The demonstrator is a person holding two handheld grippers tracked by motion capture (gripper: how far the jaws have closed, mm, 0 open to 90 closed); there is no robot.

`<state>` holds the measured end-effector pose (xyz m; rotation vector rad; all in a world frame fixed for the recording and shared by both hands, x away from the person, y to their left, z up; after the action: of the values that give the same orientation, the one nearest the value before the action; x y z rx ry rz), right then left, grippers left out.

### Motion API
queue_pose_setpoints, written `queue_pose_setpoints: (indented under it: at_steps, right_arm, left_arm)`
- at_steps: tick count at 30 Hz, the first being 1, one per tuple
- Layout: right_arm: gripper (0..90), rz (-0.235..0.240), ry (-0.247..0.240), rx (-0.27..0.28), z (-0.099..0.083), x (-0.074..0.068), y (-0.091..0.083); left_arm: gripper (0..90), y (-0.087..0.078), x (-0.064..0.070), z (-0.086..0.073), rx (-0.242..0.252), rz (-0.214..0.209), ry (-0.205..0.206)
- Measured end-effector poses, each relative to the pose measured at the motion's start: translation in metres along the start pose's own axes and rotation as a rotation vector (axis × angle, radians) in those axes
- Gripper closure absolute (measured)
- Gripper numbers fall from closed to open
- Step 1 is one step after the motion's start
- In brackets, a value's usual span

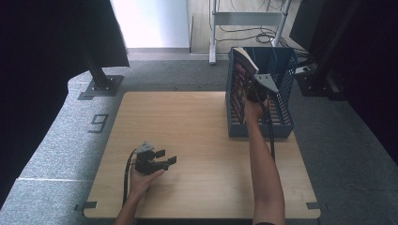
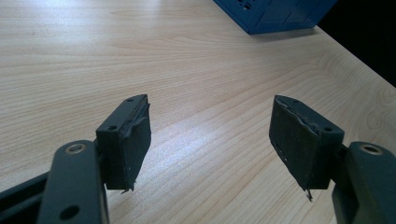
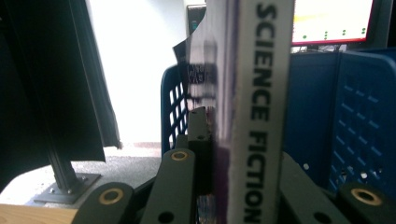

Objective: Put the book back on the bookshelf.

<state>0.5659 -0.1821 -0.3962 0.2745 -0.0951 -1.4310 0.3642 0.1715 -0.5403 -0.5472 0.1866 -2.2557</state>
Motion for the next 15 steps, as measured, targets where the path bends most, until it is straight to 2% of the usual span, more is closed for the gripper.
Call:
queue_pose_setpoints:
  at_steps: [9,15]
  right_arm:
    - [80.8,0.003,0.001,-0.037,-0.022,-0.003,0.001]
    - [80.2,0.027,0.002,-0.035,-0.023,-0.008,-0.003]
  left_arm:
    - [29.6,0.000,-0.002,-0.001,-0.004,0.004,-0.004]
    - [29.7,0.001,-0.002,-0.002,-0.008,0.005,0.002]
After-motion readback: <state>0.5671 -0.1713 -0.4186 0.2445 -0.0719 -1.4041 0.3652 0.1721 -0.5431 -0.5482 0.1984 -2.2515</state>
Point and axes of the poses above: each handheld gripper's, and its own axes: y roughly forward along the jaws, z roughly out of its top, x roughly to its right, the point moved 5 cm from there along y, roughly forward along the jaws, and after that the axes turned 15 degrees about x, right-handed, at the moved point
